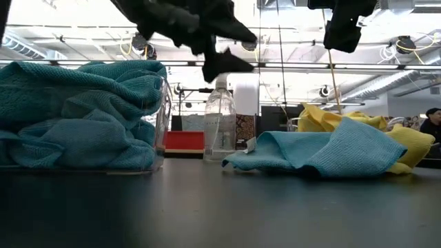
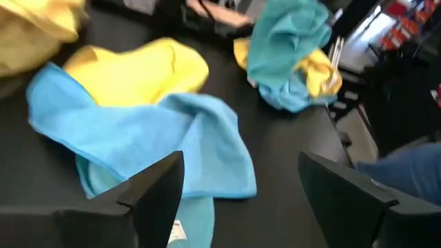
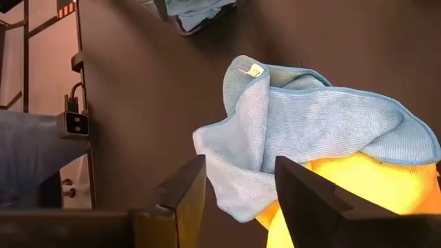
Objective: Sort microfiber towel by color & place in baskets
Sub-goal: Put the blue towel into the bottom transparent bin
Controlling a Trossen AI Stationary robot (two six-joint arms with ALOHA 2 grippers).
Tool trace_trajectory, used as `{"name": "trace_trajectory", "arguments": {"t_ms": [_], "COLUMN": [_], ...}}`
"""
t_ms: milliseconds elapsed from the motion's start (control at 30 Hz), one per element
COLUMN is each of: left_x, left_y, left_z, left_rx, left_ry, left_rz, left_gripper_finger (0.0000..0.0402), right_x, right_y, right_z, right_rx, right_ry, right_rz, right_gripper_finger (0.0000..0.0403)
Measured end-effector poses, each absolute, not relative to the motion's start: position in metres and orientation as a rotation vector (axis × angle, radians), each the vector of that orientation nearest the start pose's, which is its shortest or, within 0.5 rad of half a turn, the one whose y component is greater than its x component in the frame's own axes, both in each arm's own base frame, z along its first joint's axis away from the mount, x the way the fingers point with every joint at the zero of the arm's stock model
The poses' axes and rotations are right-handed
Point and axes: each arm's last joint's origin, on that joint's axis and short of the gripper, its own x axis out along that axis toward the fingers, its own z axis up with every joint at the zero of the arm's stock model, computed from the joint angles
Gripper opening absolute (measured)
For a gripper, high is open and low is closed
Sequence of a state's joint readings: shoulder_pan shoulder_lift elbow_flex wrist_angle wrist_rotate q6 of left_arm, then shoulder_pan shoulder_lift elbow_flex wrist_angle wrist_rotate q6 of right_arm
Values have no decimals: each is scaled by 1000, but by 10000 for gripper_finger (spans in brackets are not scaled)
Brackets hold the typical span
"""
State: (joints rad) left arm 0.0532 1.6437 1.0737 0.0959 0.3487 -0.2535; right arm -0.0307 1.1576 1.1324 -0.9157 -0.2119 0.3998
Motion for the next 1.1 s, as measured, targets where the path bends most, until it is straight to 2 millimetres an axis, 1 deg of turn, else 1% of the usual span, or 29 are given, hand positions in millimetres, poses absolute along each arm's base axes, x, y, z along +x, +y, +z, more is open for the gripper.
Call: {"name": "trace_trajectory", "arguments": {"t_ms": [133, 233, 333, 467, 600, 767, 933, 1033, 1100], "left_x": [378, 392, 407, 429, 446, 460, 468, 469, 469], "left_y": [10, 10, 12, 13, 13, 14, 14, 16, 16], "left_z": [232, 232, 231, 225, 212, 183, 154, 145, 144], "left_rx": [-323, -267, -215, -210, -191, -185, -190, -184, -181], "left_ry": [560, 626, 692, 748, 792, 923, 1005, 1025, 1033], "left_rz": [-248, -260, -258, -256, -263, -239, -213, -157, -140], "left_gripper_finger": [312, 323, 326, 326, 326, 325, 300, 274, 249], "right_x": [217, 217, 218, 218, 218, 217, 216, 216, 215], "right_y": [-1, -1, -1, -1, 3, 9, 12, 12, 12], "right_z": [321, 321, 322, 322, 322, 321, 321, 321, 320], "right_rx": [490, 494, 498, 511, 516, 515, 509, 509, 508], "right_ry": [960, 959, 952, 948, 961, 977, 984, 987, 997], "right_rz": [-25, -27, -28, -32, -24, -8, 1, 0, -3], "right_gripper_finger": [167, 167, 167, 167, 167, 167, 167, 167, 167]}}
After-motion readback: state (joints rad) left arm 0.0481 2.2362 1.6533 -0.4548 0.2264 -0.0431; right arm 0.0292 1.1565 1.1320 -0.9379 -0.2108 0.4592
